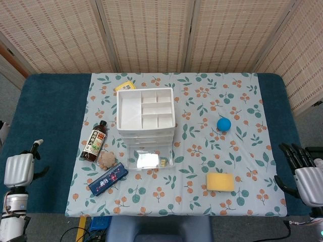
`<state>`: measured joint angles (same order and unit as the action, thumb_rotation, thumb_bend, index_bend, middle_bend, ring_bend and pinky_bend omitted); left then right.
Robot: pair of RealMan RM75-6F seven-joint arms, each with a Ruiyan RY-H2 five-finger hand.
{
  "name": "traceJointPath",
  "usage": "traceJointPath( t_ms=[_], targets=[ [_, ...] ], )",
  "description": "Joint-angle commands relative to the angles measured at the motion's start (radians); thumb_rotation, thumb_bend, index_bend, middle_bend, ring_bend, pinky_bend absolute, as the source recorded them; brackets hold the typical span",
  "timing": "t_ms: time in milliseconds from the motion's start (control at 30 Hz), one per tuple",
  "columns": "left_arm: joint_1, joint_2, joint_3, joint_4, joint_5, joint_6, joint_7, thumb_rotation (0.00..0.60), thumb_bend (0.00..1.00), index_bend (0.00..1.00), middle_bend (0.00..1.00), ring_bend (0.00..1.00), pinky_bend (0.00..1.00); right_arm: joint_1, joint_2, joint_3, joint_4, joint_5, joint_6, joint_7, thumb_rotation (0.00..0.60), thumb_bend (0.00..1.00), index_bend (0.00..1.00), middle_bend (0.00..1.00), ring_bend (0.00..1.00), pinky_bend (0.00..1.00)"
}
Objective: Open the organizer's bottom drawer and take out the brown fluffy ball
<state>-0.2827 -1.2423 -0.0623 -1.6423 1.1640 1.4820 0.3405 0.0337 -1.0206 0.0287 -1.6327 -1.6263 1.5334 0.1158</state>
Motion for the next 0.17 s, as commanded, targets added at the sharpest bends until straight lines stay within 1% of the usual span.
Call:
traceJointPath(
  t_ms=[33,167],
  targets=[
    [0.032,0.006,0.020,-0.010,0.027,0.029,-0.005,0.600,0.17,0.18,0.47,0.43,0.59,0.002,-0.011,-0.007,0.007,-0.004,-0.005,0.008,0.600,0.35,0.00,0.07,0.01,0.07],
    [0.068,0.018,0.043,-0.017,0.071,0.060,-0.008,0.600,0.17,0.18,0.47,0.43,0.59,0.004,-0.022,-0.012,0.014,0.001,-0.014,0.011,0.600,0.35,0.00,0.07,0.01,0.07]
  ],
)
